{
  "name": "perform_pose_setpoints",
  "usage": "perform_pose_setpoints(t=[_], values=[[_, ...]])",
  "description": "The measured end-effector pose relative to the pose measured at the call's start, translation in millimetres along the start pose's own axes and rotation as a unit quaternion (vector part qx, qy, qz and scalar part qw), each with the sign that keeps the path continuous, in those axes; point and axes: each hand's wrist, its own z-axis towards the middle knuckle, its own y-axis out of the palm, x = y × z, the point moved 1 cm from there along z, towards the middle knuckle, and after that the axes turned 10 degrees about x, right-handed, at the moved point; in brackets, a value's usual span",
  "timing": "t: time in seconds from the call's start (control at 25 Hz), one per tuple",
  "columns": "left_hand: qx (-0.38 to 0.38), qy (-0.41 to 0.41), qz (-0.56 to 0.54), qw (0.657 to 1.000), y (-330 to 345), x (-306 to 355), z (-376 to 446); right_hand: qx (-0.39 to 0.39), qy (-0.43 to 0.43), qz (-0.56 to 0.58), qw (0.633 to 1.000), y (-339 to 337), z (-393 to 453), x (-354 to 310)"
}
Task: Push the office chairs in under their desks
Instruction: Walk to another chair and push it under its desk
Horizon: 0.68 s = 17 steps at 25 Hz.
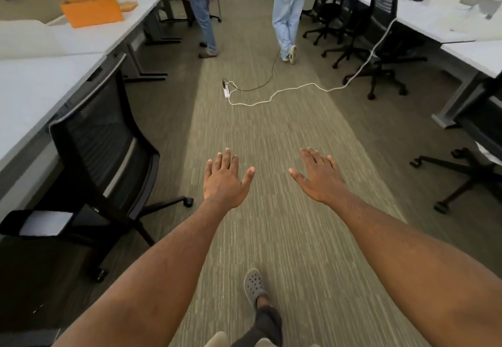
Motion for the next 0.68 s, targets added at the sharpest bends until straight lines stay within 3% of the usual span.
perform_pose_setpoints(t=[0.2, 0.36, 0.52, 0.68], values=[[-0.016, -0.055, 0.006, 0.998, 22, -41, 108, -0.038, -0.028, 0.001, 0.999, 40, 126, -5], [0.026, -0.116, 0.019, 0.993, 9, -86, 184, -0.046, -0.062, 0.019, 0.997, 68, 237, -34], [0.096, -0.192, 0.043, 0.976, -20, -144, 225, -0.045, -0.153, 0.065, 0.985, 102, 330, -97], [0.182, -0.296, 0.077, 0.935, -41, -207, 247, -0.052, -0.275, 0.134, 0.951, 134, 420, -190]])
